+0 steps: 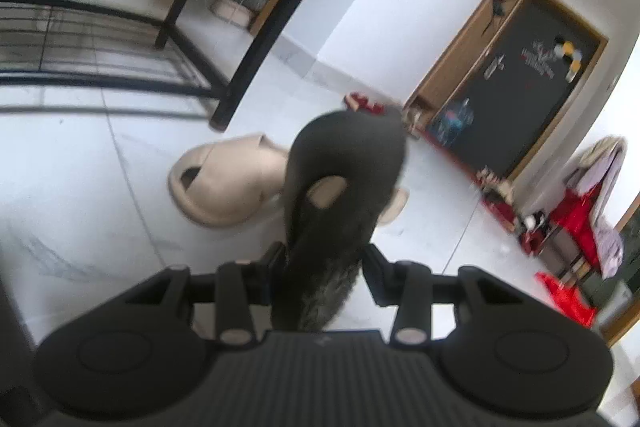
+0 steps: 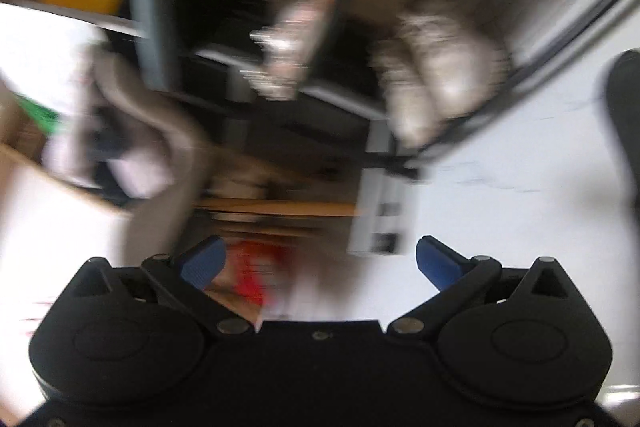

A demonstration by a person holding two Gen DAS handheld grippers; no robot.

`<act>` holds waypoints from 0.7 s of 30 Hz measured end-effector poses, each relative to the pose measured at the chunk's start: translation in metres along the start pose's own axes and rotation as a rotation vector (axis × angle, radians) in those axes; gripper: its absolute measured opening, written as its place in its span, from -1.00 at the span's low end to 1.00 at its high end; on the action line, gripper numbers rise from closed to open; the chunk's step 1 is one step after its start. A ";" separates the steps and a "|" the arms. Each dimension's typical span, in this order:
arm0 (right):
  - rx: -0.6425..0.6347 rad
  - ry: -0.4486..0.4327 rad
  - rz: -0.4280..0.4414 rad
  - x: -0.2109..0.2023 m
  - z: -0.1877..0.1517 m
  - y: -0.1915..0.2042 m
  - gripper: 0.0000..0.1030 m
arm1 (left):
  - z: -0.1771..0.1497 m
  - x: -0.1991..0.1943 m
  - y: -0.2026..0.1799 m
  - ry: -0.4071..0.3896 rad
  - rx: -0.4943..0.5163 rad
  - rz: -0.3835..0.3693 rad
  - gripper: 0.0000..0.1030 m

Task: Organize scattered shoes
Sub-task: 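Lift the second black slipper with the left tool and turn it upright, then carry the second slipper in the left tool toward the first slipper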

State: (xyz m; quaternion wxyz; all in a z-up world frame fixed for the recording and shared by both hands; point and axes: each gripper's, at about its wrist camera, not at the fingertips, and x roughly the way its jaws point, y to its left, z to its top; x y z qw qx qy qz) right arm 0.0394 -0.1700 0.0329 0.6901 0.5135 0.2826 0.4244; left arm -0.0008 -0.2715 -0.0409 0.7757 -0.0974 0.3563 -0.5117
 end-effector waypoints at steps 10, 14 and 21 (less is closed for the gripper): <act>-0.002 -0.101 0.070 -0.022 0.009 0.006 1.00 | -0.020 0.011 0.010 0.086 0.000 0.043 -0.17; -0.021 -0.096 -0.021 -0.018 0.010 0.005 1.00 | -0.021 0.010 0.013 0.081 -0.011 0.041 -0.17; -0.039 -0.076 -0.041 -0.014 0.007 0.007 1.00 | -0.019 0.005 0.009 0.053 -0.011 0.045 -0.17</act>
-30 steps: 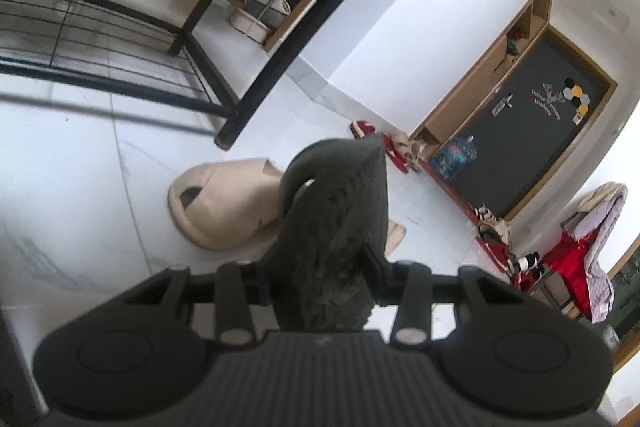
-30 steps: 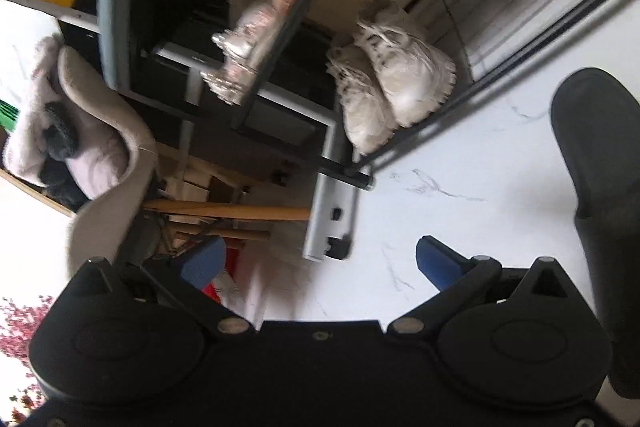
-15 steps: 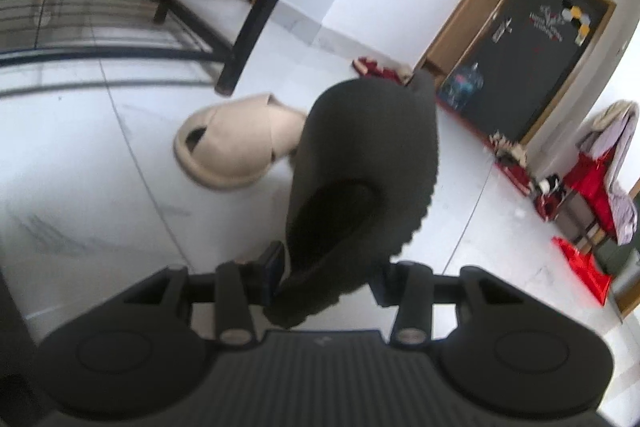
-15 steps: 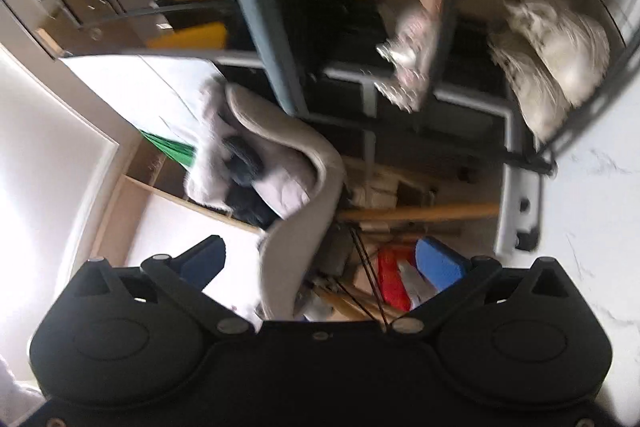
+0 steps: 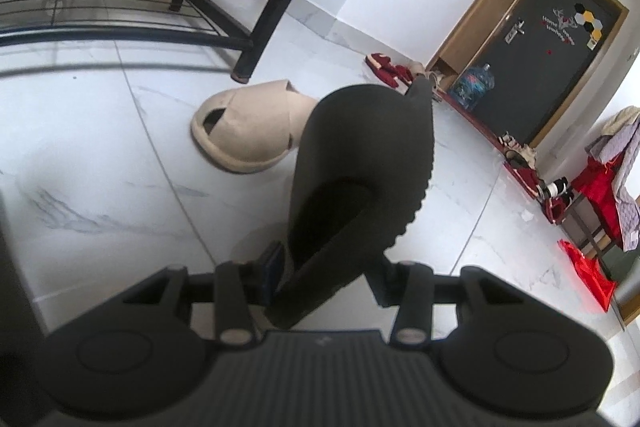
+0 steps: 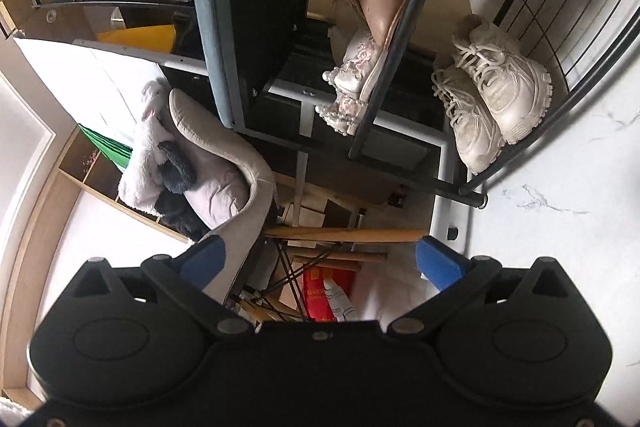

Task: Organize scattered shoes
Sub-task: 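Carry the second slipper in the left tool toward the first slipper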

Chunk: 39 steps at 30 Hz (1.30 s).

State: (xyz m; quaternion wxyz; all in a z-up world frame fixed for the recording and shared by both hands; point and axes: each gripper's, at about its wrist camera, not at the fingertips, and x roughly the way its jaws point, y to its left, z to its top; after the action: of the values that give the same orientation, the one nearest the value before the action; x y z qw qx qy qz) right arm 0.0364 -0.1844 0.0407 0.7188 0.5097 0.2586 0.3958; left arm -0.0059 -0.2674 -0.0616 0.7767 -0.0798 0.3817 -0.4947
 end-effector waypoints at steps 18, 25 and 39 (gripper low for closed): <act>-0.053 0.026 -0.036 0.002 -0.005 0.011 1.00 | 0.035 -0.053 0.003 -0.133 -0.034 -0.045 -0.18; -0.164 0.056 -0.064 0.009 -0.018 0.040 1.00 | 0.032 -0.073 0.006 -0.115 -0.045 0.018 -0.18; -0.326 0.077 -0.093 0.018 -0.053 0.110 1.00 | 0.033 -0.162 0.051 -0.212 -0.249 0.219 -0.36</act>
State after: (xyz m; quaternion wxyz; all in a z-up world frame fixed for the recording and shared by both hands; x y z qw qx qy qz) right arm -0.0278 -0.1231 0.1263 0.7990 0.3584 0.2417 0.4181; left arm 0.0170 -0.1159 0.0187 0.8460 -0.1849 0.3623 -0.3448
